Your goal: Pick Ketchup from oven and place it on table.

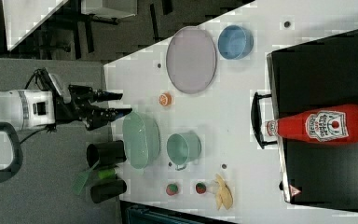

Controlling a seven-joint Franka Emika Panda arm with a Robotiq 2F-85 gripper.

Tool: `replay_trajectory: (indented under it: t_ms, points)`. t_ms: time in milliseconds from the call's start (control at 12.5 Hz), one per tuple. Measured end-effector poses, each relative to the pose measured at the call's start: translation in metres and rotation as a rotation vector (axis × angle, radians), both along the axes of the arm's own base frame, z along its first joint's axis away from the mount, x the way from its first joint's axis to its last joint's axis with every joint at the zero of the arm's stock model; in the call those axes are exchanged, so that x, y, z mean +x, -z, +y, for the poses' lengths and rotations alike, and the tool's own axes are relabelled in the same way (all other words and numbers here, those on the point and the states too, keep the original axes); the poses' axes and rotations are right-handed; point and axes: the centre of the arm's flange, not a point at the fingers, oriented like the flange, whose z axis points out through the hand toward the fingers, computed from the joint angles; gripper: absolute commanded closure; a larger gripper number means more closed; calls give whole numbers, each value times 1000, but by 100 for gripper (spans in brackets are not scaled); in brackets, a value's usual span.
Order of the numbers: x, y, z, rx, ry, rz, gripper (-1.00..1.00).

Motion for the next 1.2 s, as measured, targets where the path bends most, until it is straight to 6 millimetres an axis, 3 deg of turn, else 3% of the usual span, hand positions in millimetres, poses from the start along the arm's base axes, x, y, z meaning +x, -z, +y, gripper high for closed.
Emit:
replay_trajectory:
  t_ms: [160,240,320,480,560,720,880,1200]
  points:
    - [-70,2,0,69,44,141,-67]
    - [-95,-17,-3,69,61,119,-100]
    - [-111,-45,-10,42,63,53,-100]
    - [-129,-93,-21,59,92,-68,-100]
    - [-132,-107,-27,38,102,-109,-100]
    - [-128,-115,-41,51,123,-112,-100]
    - [-111,-91,-70,64,175,-84,-100]
    - [-78,15,-171,96,382,52,-100]
